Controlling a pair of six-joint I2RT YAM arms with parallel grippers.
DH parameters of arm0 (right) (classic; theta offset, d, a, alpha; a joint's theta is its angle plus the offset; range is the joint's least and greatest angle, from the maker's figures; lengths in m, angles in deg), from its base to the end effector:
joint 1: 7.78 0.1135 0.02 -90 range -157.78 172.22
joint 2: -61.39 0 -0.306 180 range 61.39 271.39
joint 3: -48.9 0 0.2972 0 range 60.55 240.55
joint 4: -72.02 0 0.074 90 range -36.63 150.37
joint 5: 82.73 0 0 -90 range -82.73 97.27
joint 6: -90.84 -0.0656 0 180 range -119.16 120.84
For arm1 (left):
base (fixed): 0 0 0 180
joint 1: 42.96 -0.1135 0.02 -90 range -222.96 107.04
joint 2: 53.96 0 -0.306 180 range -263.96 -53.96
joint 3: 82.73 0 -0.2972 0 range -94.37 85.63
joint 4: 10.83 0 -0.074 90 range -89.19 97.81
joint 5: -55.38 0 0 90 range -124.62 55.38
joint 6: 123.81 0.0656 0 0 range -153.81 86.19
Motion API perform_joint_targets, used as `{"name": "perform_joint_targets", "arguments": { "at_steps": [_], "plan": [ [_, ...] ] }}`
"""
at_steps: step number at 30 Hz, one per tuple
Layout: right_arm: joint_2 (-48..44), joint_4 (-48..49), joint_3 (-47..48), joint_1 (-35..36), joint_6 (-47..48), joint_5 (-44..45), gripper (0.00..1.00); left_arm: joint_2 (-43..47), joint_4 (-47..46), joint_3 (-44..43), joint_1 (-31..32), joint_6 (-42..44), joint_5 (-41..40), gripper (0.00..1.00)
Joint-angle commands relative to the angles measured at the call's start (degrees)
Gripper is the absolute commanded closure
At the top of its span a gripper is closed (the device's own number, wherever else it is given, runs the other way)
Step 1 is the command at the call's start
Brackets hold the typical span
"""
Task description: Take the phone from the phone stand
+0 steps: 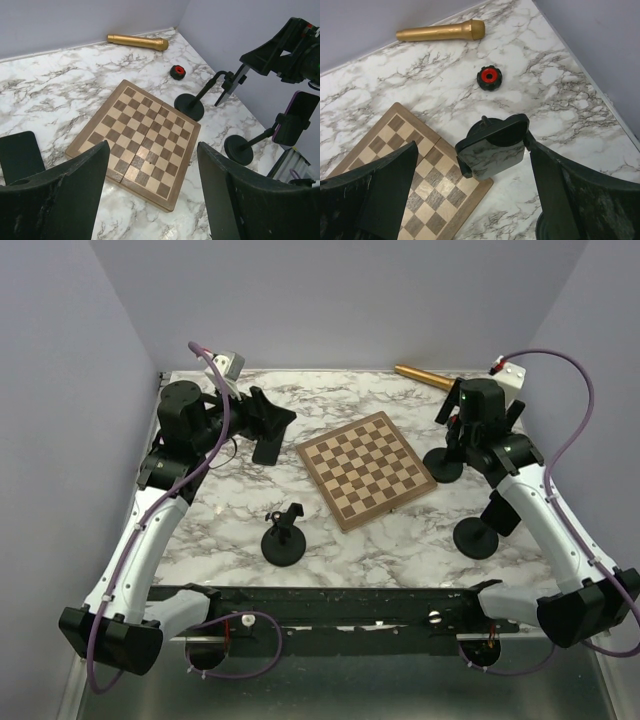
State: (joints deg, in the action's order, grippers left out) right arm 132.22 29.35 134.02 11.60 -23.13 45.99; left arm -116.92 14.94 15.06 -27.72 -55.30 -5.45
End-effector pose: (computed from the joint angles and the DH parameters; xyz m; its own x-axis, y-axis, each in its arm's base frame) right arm 0.3133 0.0667 0.4164 -0.3040 0.2291 -0.9247 0.4200 0.9035 0.0858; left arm 0.2732 -0.1076 0.4691 -0.3572 -0.2342 -0.9042 0.6082 0.6764 -0.4155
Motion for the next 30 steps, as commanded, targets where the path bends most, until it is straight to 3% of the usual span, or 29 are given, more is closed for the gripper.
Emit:
{"name": "perform_joint_targets", "arguments": {
  "at_steps": [1,8,11,14,21,25,30],
  "plan": [
    [-3.3,-2.4,0.1,0.3,0.6,-0.7,0.00,0.6,-2.5,0.1,0.7,-0.5,2.9,0.22],
    [-3.4,-5.3,4.6,0.3,2.0,-2.4,0.00,1.2,-2.3,0.4,2.6,0.7,2.1,0.22],
    [-2.3,-10.2,5.9,0.3,0.4,0.8,0.00,0.6,-1.4,-0.2,3.0,0.8,2.1,0.22],
    [-0.4,-18.9,9.9,0.4,-6.3,5.6,0.00,0.9,-1.3,-0.1,3.8,1.2,1.6,0.22],
    [-3.7,-33.9,10.7,0.4,-22.0,6.5,0.00,-0.5,-0.1,-0.8,4.8,1.2,1.2,0.22],
    [-2.8,-50.2,14.6,0.3,-32.3,16.1,0.00,-1.3,0.3,-1.2,5.1,0.5,2.0,0.22],
    [-7.5,-50.5,9.3,-2.6,-29.9,19.6,0.00,-0.8,-0.4,-0.9,5.1,-0.5,2.6,0.22]
  ]
}}
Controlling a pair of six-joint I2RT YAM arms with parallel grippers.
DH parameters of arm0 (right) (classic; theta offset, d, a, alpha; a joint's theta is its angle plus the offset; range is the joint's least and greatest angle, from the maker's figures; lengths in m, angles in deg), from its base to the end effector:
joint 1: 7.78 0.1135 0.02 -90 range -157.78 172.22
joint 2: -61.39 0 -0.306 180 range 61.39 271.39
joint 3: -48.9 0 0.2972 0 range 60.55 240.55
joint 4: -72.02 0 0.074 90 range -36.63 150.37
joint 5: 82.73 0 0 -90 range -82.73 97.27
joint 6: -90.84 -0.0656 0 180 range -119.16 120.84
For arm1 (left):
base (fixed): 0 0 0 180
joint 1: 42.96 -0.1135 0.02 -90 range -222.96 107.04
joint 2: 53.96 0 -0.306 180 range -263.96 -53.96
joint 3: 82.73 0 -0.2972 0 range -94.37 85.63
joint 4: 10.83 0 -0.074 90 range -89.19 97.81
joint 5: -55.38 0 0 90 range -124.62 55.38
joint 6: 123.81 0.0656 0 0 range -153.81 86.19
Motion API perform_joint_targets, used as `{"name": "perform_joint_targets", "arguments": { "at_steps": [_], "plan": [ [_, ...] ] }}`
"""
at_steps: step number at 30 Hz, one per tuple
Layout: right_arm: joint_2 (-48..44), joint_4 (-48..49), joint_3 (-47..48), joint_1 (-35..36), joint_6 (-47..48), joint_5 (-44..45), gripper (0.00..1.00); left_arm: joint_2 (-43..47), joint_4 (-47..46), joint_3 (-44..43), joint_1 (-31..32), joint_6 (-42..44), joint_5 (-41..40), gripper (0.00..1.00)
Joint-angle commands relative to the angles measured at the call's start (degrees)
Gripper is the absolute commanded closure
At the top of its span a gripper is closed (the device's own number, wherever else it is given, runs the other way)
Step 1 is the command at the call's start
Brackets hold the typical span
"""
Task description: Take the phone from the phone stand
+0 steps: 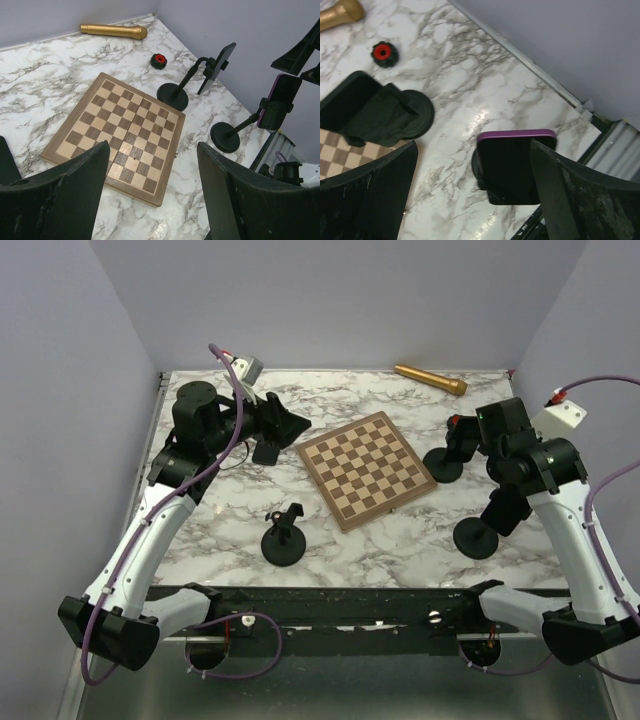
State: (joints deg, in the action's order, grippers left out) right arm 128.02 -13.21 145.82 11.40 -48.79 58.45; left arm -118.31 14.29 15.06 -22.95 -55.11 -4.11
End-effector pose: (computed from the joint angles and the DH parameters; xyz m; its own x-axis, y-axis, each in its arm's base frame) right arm 0.2259 0.0245 0.4501 -0.3356 0.3889 -0.8580 0.7294 0.6836 0.0246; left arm 0.2704 -0.1339 0.4640 -0.3896 -0.1912 -0.9009 0.6724 0.6094 -0.4201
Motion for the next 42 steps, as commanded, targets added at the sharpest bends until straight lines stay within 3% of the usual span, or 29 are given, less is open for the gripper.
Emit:
{"name": "perform_joint_targets", "arguments": {
  "at_steps": [1,8,12,16,32,37,42],
  "plan": [
    [-3.6,-7.8,-3.4,-3.5,-4.2,7.9,0.00,0.7,0.3,-0.8,0.3,-0.7,0.9,0.22],
    [-2.6,-5.0,-5.0,-6.8,-1.1,6.0,0.00,0.4,0.2,-0.5,0.9,-0.6,0.5,0.22],
    [-2.5,2.0,-7.3,-7.1,7.7,0.6,0.00,0.5,1.2,-0.9,2.2,0.6,-0.8,0.22],
    [-1.6,-0.4,-7.7,-7.1,6.2,3.2,0.00,0.9,1.5,-1.0,3.2,1.1,-1.0,0.22],
    [-3.5,4.1,-15.0,-7.1,8.3,-2.4,0.02,-0.7,1.9,-1.2,3.5,1.3,-0.6,0.21],
    [-4.7,5.2,-15.6,-7.1,9.1,-3.4,0.16,-1.1,1.8,-1.2,3.5,1.6,0.2,0.21],
    [-7.5,10.0,-15.6,-7.2,15.1,-10.0,0.59,-1.8,-0.3,-1.0,4.2,1.0,5.8,0.21]
  ]
}}
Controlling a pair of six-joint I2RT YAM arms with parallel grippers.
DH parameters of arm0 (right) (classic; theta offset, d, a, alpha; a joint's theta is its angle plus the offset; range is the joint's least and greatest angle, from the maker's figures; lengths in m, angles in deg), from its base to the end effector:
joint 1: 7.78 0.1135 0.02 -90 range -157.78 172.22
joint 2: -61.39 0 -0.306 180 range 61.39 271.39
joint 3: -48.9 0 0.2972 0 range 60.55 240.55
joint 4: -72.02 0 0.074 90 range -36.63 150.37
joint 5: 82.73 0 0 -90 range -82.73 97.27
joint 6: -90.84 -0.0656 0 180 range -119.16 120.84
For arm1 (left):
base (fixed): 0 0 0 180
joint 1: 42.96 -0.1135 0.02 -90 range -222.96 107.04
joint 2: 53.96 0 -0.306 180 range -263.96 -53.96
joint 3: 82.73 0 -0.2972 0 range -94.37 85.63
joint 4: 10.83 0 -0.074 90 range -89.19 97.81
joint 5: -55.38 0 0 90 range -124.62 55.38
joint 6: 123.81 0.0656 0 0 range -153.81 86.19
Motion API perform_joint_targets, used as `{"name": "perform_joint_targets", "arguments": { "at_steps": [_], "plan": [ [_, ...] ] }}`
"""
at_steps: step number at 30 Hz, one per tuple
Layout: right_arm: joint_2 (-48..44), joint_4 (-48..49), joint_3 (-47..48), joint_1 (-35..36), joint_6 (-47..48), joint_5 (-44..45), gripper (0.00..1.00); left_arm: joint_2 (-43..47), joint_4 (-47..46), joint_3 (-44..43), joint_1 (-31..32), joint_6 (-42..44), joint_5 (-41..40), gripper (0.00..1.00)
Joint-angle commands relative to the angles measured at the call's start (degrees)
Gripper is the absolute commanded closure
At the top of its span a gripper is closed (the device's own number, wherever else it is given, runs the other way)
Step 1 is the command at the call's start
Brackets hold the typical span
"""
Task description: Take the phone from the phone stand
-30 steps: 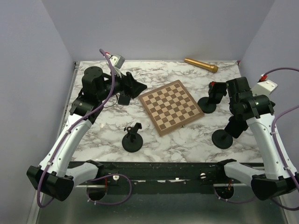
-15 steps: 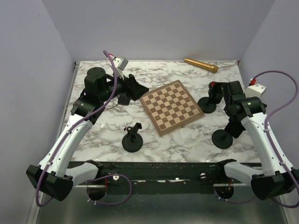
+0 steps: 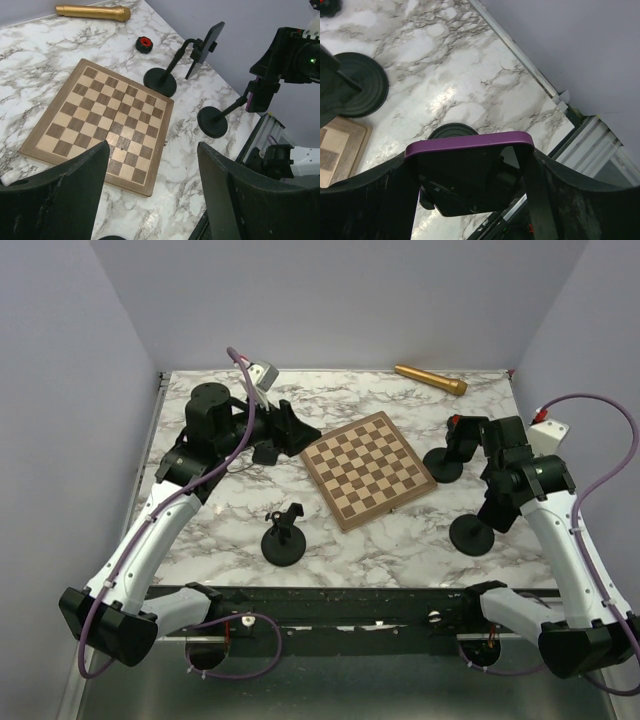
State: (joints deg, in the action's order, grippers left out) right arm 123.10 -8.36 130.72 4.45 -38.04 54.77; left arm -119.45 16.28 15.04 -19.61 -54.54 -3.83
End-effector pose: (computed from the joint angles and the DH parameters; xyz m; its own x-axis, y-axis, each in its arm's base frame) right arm 0.2182 -0.0022 0.3824 -0.5262 0.3199 -0.7879 0.6995 0.6897 -0.1871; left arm 0.2675 -0.1521 0.4541 -0.4387 -0.1418 -0.8874 0.6923 0.5762 -0.4344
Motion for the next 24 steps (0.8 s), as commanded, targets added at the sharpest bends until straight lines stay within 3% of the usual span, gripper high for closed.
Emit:
{"name": "perform_joint_targets", "arguments": {
  "at_steps": [1,5,10,12,19,24],
  "plan": [
    [-3.5,5.7,-0.5,-0.2,4.9,-8.3,0.61,-0.8,-2.7,-1.0,1.3,0.5,6.4,0.21],
    [-4.1,6.1,-0.3,-0.2,7.6,-15.7,0.65,-1.5,-2.4,-1.1,4.4,1.9,7.2,0.21],
    [-2.8,9.0,-3.0,0.1,14.6,-36.2,0.77,-2.3,-2.6,-0.4,10.2,2.2,5.2,0.21],
    [-3.7,11.0,-4.0,0.4,13.9,-39.7,0.78,-2.3,-3.0,0.3,13.0,2.1,3.7,0.21],
    [-4.6,14.9,-6.4,3.4,8.3,-43.3,0.81,-1.3,-5.9,3.9,23.7,3.8,-3.3,0.23],
    [-4.1,16.5,-7.2,8.9,5.1,-40.4,0.80,-3.1,-8.8,5.5,26.9,0.8,-1.8,0.25]
  ]
}}
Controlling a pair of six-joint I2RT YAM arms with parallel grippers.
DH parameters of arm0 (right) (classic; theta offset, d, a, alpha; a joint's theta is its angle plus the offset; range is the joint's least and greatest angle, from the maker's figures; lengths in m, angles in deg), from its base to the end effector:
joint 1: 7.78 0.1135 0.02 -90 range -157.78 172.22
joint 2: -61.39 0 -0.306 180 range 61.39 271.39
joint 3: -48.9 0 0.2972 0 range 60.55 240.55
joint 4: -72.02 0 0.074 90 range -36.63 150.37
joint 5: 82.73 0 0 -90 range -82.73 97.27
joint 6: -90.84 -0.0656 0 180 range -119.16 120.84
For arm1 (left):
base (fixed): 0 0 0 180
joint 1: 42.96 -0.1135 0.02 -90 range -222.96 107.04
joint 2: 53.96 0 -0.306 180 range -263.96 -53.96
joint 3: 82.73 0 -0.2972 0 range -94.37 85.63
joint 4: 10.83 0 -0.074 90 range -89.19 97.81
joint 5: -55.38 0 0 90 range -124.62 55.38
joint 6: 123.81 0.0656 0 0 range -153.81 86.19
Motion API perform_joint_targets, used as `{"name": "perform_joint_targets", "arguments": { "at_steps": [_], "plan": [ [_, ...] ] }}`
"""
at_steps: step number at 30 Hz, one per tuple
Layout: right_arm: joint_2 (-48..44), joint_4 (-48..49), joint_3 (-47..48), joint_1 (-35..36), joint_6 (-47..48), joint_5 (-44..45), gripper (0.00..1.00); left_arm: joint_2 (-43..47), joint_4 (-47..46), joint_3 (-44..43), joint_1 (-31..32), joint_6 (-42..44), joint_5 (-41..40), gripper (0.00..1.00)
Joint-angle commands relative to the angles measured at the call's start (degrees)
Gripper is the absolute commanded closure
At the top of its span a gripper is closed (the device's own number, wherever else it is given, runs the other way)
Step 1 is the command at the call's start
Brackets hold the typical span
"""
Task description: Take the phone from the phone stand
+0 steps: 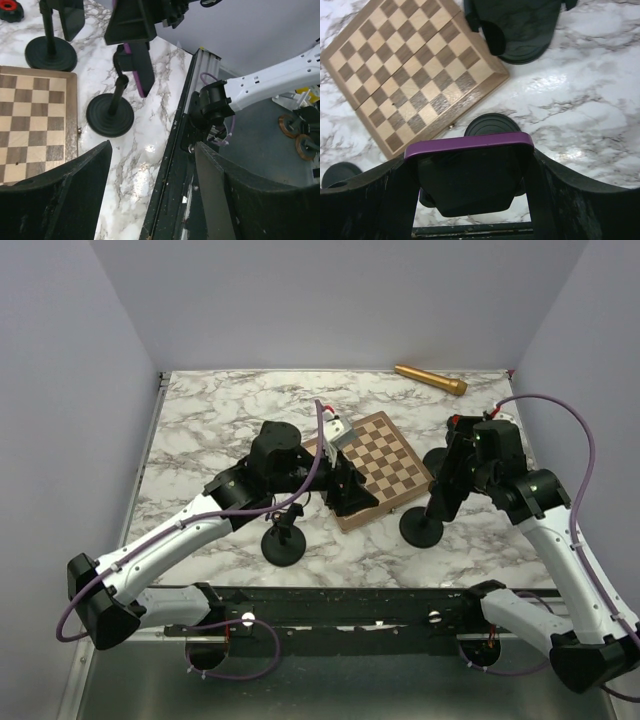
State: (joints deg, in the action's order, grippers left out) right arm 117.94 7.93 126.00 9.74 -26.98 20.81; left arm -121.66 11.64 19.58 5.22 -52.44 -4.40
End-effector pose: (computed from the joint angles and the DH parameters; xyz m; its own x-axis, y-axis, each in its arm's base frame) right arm 0.2235 0.0544 0.3782 -0.6420 0.2731 -0.7164 0.1909 0.9619 0.1957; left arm 0.1916 -0.2636 0.4199 -0.4469 0.0855 -0.8905 0.8747 0.2504 -0.4150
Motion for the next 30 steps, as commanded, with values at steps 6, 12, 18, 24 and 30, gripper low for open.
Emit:
{"name": "perform_joint_targets", "arguments": {
  "at_steps": [6,12,18,24,30],
  "plan": [
    [2.2,0.1,-2.5,5.5,-7.4,-4.4,0.77,-3.4,-9.5,4.6,8.1,-6.4,-8.8,0.24],
    [3.1,1.7,-2.4,5.6,-5.4,-6.0,0.74,-9.6,-13.1,3.8,10.6,-14.8,-17.1,0.32],
    [1.6,4.3,-3.0,5.6,-3.0,-7.4,0.49,-15.0,-11.0,-1.9,11.6,-15.0,-18.0,0.33],
    [-1.4,5.4,-3.9,5.6,-1.1,-7.6,0.00,-14.8,-11.0,-2.3,11.6,-15.4,-17.4,0.33],
    [-3.0,4.3,-4.3,5.5,0.2,-6.8,0.00,-14.7,-10.9,-1.8,12.0,-15.6,-16.7,0.33]
  ]
}}
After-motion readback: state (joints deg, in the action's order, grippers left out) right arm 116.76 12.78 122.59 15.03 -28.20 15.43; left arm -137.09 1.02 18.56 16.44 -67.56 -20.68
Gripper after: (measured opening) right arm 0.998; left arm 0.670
